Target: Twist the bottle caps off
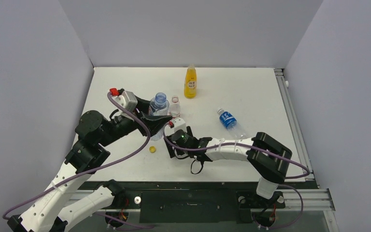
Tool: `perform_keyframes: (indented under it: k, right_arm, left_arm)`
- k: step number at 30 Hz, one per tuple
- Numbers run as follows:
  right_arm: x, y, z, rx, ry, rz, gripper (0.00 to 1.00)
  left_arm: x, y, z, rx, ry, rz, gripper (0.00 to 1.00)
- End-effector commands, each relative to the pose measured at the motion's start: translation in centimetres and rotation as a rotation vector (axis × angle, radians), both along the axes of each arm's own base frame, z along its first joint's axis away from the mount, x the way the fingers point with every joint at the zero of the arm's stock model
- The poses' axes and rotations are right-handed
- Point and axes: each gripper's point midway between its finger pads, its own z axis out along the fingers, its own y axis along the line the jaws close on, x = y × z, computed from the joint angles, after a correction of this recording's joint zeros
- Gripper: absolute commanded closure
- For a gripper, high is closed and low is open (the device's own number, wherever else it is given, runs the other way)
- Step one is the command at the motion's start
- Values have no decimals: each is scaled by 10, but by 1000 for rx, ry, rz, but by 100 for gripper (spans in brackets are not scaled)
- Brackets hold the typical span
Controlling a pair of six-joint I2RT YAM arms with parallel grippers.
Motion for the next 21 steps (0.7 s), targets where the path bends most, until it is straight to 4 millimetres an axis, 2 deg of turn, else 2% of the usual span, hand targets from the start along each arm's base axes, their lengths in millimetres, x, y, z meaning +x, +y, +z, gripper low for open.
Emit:
perform_keyframes:
  k: [1, 2, 3, 4, 5, 6, 7, 8, 9, 10, 13, 15, 17, 21]
  right_arm:
    - [6, 5, 72, 166, -65, -7, 24]
    - [10, -1, 97, 206, -92, -15, 24]
    - [8, -7, 107, 214, -90, -11, 24]
    - [13, -15, 138, 271, -125, -21, 24]
    - [12, -19, 152, 289, -126, -14, 24]
    - [14, -30, 181, 340, -162, -24, 24]
    - [12, -35, 197, 365, -165, -12, 24]
    - [13, -46, 231, 426, -210, -19, 24]
    - [10, -52, 245, 446, -217, -11, 23]
    - [8, -63, 268, 485, -250, -16, 22]
    - [-3, -79, 327, 581, -317, 7, 21]
    - [-12, -84, 361, 651, -351, 30, 20]
    - [-22, -82, 391, 732, -368, 70, 20]
    - [-45, -66, 435, 852, -390, 182, 20]
  left_arm:
    - [-1, 2, 19, -48, -39, 3, 100]
    - [0, 3, 19, -48, -39, 5, 100]
    - [1, 2, 17, -46, -38, 6, 100]
    - [1, 3, 18, -47, -41, 8, 100]
    - [1, 2, 17, -46, -40, 6, 100]
    - [2, 2, 17, -48, -42, 6, 100]
    - [1, 1, 15, -47, -41, 0, 100]
    - [2, 1, 15, -47, -40, -2, 100]
    - [1, 0, 14, -47, -42, -10, 100]
    - [1, -1, 13, -47, -41, -16, 100]
    - [-2, -5, 9, -40, -43, -47, 100]
    - [-4, -9, 4, -29, -34, -72, 100]
    - [-5, -11, 7, -40, -53, -91, 100]
    - [-11, -17, 5, -29, -56, -138, 100]
